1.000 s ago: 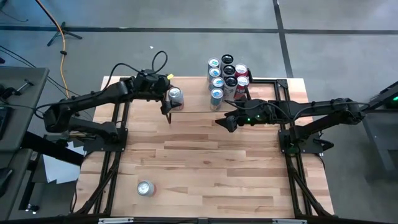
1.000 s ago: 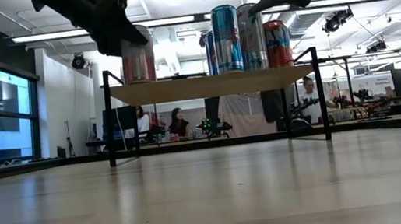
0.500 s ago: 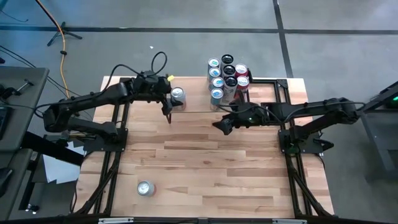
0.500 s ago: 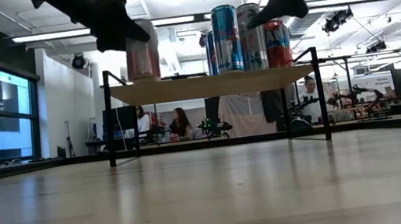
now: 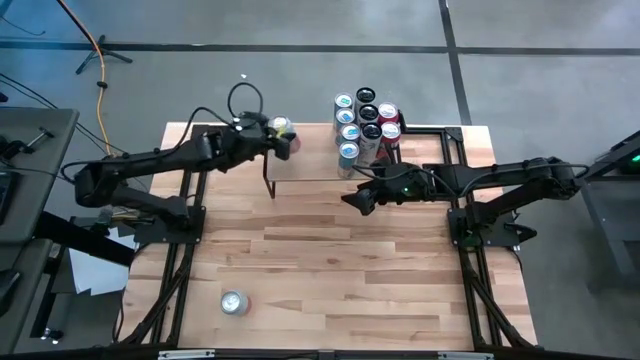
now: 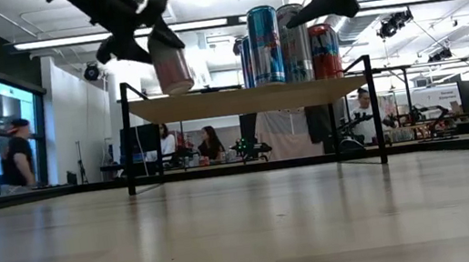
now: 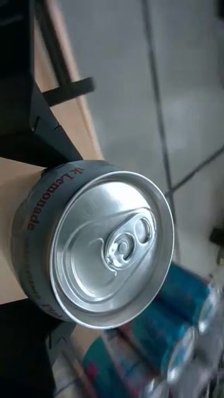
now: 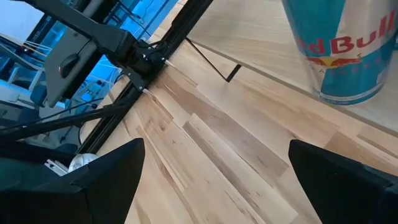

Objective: Place canned beverage on shelf
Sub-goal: Put the top orange-white soda can on the shelf

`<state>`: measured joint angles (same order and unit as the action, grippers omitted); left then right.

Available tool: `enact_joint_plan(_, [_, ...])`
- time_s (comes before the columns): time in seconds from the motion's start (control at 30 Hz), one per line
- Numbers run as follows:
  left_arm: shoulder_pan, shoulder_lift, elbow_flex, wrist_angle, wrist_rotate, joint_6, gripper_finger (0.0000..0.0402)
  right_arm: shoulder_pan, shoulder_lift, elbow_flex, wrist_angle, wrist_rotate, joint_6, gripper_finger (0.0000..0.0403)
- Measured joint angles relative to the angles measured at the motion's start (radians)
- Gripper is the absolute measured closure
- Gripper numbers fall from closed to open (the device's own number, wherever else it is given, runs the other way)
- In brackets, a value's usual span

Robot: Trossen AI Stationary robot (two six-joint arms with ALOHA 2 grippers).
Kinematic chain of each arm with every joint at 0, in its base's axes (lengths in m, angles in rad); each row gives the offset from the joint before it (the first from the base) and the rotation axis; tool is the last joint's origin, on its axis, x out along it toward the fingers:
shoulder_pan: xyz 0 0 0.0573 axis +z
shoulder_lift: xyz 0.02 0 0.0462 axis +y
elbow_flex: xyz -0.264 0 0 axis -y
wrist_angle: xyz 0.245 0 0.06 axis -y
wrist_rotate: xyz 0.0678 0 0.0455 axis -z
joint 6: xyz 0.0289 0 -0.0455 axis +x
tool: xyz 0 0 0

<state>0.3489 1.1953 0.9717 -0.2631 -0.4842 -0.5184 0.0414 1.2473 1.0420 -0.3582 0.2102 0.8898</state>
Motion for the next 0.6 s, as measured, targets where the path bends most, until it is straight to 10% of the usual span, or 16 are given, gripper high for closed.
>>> enact_joint_plan(0.6, [-0.085,0.44,0.419,-0.292,-0.225,-0.209,0.0163,0.0,-0.079,0.0,-0.008,0.001,-0.072,0.0018])
